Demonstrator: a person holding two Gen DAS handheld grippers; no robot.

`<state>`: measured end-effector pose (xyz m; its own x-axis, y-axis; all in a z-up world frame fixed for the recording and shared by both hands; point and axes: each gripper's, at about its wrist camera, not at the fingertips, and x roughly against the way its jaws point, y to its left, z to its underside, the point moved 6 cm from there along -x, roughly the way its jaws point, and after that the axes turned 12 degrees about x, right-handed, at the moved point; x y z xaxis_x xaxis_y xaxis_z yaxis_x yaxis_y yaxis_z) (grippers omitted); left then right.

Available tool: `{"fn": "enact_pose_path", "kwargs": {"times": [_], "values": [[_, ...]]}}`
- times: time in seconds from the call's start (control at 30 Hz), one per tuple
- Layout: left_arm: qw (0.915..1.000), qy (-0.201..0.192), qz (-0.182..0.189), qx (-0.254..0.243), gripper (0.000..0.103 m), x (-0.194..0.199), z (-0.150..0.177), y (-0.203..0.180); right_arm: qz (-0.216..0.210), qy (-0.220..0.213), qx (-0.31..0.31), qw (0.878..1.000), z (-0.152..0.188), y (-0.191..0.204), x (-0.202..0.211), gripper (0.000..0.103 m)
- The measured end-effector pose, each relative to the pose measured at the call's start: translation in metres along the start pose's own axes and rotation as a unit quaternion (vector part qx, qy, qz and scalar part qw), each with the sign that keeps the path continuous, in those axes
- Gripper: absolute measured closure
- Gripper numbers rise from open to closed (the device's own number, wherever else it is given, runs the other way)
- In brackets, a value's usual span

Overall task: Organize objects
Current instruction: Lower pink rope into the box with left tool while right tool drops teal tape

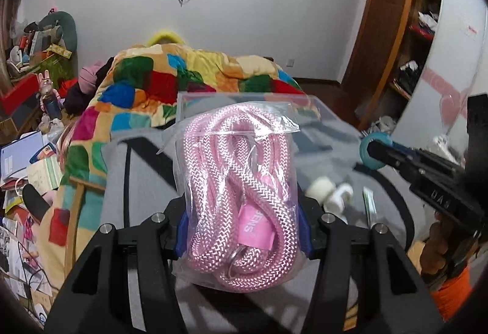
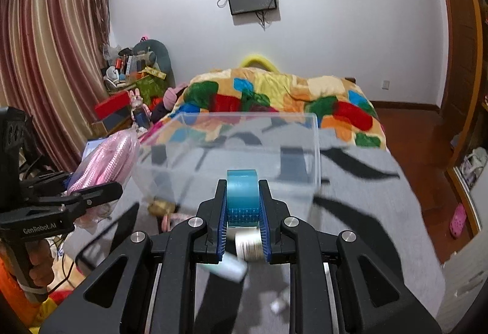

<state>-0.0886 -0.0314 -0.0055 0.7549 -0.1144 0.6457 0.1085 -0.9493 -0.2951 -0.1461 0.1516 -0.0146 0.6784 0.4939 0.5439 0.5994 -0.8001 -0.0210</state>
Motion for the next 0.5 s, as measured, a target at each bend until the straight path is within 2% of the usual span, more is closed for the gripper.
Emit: {"fn": "enact_pose_path", "kwargs": {"times": [0.2,0.37,0.5], "values": [[0.9997,0.021,-0.006,-0.010,0.049,-0.033,-0.030,-0.005,-0.001,0.012,-0.002,1.000,-0.024,-0.010,-0.032,0.087],[0.9986,0.052,0.003,-0.006,0.049,-0.068,-0.039,-0.011,0.001,0.056,-0.012,0.998,-0.028,-0.023,-0.074,0.087],[0.9966,0.081,-0.005,-0.011,0.049,-0.095,-0.040,-0.014,0.006,0.088,-0.007,0.996,-0.023,-0.027,-0.096,0.087]]}}
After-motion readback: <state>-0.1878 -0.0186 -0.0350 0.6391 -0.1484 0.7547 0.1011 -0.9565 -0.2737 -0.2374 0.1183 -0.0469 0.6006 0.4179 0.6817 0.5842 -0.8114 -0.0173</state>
